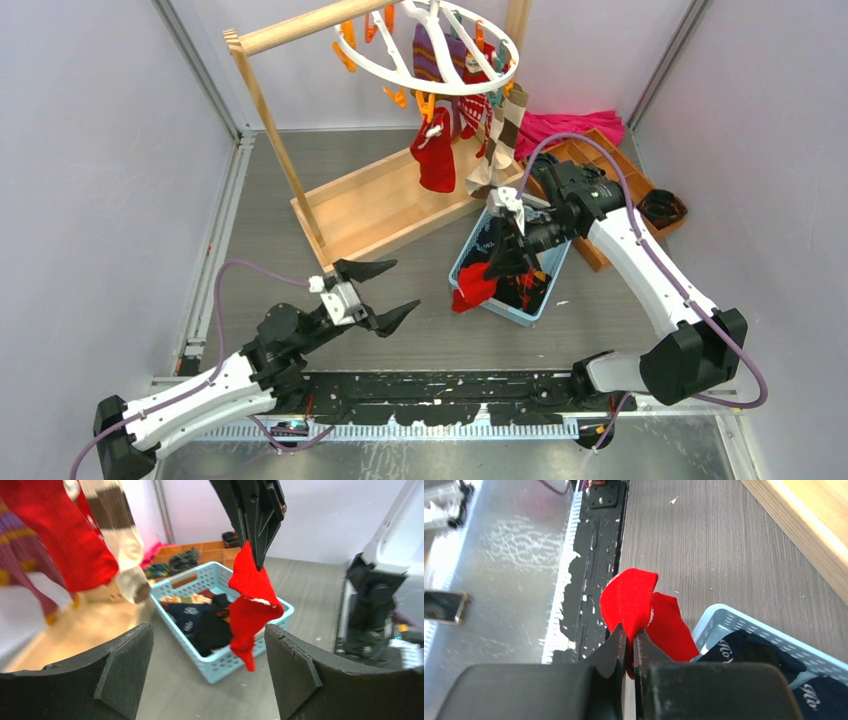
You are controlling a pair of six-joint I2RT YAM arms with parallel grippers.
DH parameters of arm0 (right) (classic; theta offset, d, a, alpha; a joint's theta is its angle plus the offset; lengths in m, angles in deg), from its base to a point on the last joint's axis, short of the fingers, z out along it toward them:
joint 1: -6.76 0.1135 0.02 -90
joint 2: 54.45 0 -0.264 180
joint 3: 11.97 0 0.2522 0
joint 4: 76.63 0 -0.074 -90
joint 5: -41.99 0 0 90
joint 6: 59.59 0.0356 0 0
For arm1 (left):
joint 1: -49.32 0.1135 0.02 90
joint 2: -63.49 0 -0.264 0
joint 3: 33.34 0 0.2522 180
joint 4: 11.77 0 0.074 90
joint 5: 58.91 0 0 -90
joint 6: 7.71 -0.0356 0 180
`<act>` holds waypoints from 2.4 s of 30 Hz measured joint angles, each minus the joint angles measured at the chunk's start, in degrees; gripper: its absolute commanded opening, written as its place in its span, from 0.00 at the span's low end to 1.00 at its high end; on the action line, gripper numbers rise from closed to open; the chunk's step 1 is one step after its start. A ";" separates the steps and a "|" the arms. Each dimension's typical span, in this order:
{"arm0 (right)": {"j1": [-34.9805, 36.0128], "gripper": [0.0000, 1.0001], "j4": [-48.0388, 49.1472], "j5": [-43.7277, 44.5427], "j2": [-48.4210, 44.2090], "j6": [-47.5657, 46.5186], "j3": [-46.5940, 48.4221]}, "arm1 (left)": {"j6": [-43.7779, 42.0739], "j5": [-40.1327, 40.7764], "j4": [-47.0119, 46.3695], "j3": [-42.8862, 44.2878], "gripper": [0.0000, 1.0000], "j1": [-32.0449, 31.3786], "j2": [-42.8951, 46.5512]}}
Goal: Clip the socks to the hanger
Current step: Adjust the sock.
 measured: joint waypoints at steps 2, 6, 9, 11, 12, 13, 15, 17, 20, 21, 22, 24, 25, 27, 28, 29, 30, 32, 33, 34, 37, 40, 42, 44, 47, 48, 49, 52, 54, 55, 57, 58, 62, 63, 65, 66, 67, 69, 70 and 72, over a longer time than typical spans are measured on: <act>0.00 0.01 -3.15 0.24 -0.13 -6.40 -0.04 | 6.58 0.98 2.56 0.28 0.84 0.00 1.09; 0.00 0.01 -7.82 0.20 -0.13 -16.70 -0.57 | 17.38 1.09 6.10 2.03 0.79 0.00 -3.50; 0.00 0.01 -10.03 0.20 -0.15 -21.66 -0.90 | 24.35 -0.26 5.18 4.68 0.75 0.00 -11.30; 0.00 0.01 -10.75 0.17 -0.20 -23.71 -1.18 | 28.92 -1.16 2.56 6.03 0.70 0.00 -16.76; 0.00 0.01 -11.06 0.20 -0.26 -24.59 -1.44 | 31.61 -1.62 0.81 6.47 0.66 0.02 -20.09; 0.00 0.01 -11.37 0.20 -0.35 -25.31 -1.66 | 34.03 -1.99 -0.81 6.67 0.63 0.07 -22.71; 0.00 0.01 -11.78 0.15 -0.37 -26.56 -1.99 | 37.81 -2.69 -3.39 7.26 0.59 0.15 -27.58; 0.00 0.01 -12.07 0.15 -0.37 -27.28 -2.16 | 41.40 -3.48 -5.84 8.20 0.55 0.17 -32.02; 0.00 0.01 -12.33 0.13 -0.37 -28.15 -2.23 | 45.55 -4.61 -9.99 8.70 0.53 0.26 -35.71; 0.00 0.01 -12.37 0.13 -0.37 -28.33 -2.25 | 46.53 -5.09 -11.41 8.72 0.53 0.26 -36.41; 0.00 0.01 -12.41 0.13 -0.37 -28.46 -2.29 | 47.63 -5.44 -12.74 8.74 0.53 0.26 -36.92; 0.00 0.01 -12.44 0.13 -0.37 -28.63 -2.32 | 49.07 -6.25 -14.69 8.81 0.53 0.26 -37.35; 0.00 0.01 -12.44 0.11 -0.37 -28.72 -2.34 | 49.62 -6.69 -15.41 8.85 0.52 0.26 -37.38; -0.04 0.01 -12.44 -0.07 -0.37 -28.89 -2.36 | 50.51 -7.37 -16.63 9.07 0.51 0.26 -37.40; -0.07 0.01 -12.44 -0.11 -0.37 -28.96 -2.36 | 50.82 -7.74 -17.29 9.22 0.51 0.26 -37.40; -0.07 0.01 -12.48 -0.20 -0.37 -29.05 -2.36 | 51.25 -8.02 -17.90 9.31 0.51 0.26 -37.42; -0.07 0.01 -12.55 -0.24 -0.37 -29.14 -2.36 | 51.58 -8.35 -18.45 9.38 0.51 0.26 -37.51; -0.07 0.01 -12.61 -0.24 -0.37 -29.18 -2.38 | 51.98 -9.03 -19.50 9.51 0.50 0.26 -37.97; -0.07 0.01 -12.61 -0.26 -0.37 -29.22 -2.40 | 52.19 -9.35 -19.91 9.57 0.50 0.28 -38.25; -0.07 0.01 -12.61 -0.26 -0.37 -29.24 -2.40 | 52.50 -9.73 -20.41 9.57 0.50 0.35 -38.53; -0.07 0.01 -12.66 -0.28 -0.37 -29.38 -2.40 | 53.53 -10.84 -21.22 9.57 0.50 0.83 -38.91; -0.07 0.01 -12.74 -0.35 -0.39 -29.40 -2.40 | 54.47 -11.67 -22.18 9.57 0.52 1.62 -38.88; -0.07 0.01 -12.85 -0.50 -0.39 -29.49 -2.40 | 54.95 -12.24 -22.43 9.57 0.52 2.19 -38.88; -0.07 0.01 -12.90 -0.70 -0.39 -29.57 -2.40 | 55.23 -12.76 -22.43 9.57 0.52 2.51 -38.88; -0.07 0.01 -13.14 -0.79 -0.39 -29.62 -2.40 | 55.71 -13.55 -22.23 9.60 0.48 2.64 -38.97; -0.07 0.01 -13.22 -0.87 -0.39 -29.64 -2.40 | 55.95 -13.86 -22.21 9.70 0.47 2.67 -39.19; -0.07 0.01 -13.29 -0.92 -0.39 -29.64 -2.40 | 56.13 -14.12 -22.18 9.99 0.46 2.67 -39.60; -0.07 0.01 -13.40 -1.07 -0.39 -29.66 -2.40 | 56.50 -14.86 -22.21 11.19 0.41 2.67 -41.48; -0.07 0.01 -13.49 -1.11 -0.39 -29.68 -2.40 | 56.81 -15.61 -22.32 11.93 0.32 2.67 -42.80; -0.07 0.01 -13.49 -1.11 -0.39 -29.70 -2.40 | 57.20 -15.91 -22.43 12.13 0.19 2.67 -43.25; -0.07 0.01 -13.51 -1.11 -0.39 -29.75 -2.40 | 57.99 -16.65 -23.06 12.24 0.01 2.67 -43.93; -0.07 0.01 -13.51 -1.11 -0.39 -29.77 -2.40 | 57.96 -17.00 -23.39 12.31 0.00 2.67 -44.22; -0.09 0.24 -13.57 -1.11 -0.39 -29.77 -2.40 | 57.55 -18.78 -24.44 12.52 0.00 2.69 -44.54; -0.09 0.36 -13.62 -1.14 -0.39 -29.75 -2.40 | 57.07 -19.06 -24.52 12.52 0.00 2.69 -44.44; -0.09 0.56 -13.75 -1.16 -0.39 -29.22 -2.40 | 53.48 -19.34 -22.75 12.48 0.00 2.69 -42.97; -0.09 0.63 -13.75 -1.18 -0.39 -29.31 -2.40 | 50.51 -19.26 -20.39 12.48 0.00 2.69 -41.29; -0.11 0.68 -13.81 -1.14 -0.39 -28.87 -2.40 | 46.60 -18.78 -16.94 12.46 0.00 2.67 -38.95; -0.28 0.75 -13.99 -0.92 -0.48 -28.30 -2.34 | 37.11 -16.41 -8.39 12.37 0.00 2.29 -32.35; -0.39 0.77 -14.21 -0.63 -0.50 -27.89 -2.14 | 31.93 -14.91 -4.46 12.31 0.00 1.99 -28.63; -0.72 0.80 -14.32 0.13 -0.74 -26.58 -1.57 | 21.29 -11.15 2.45 12.17 0.00 1.20 -21.05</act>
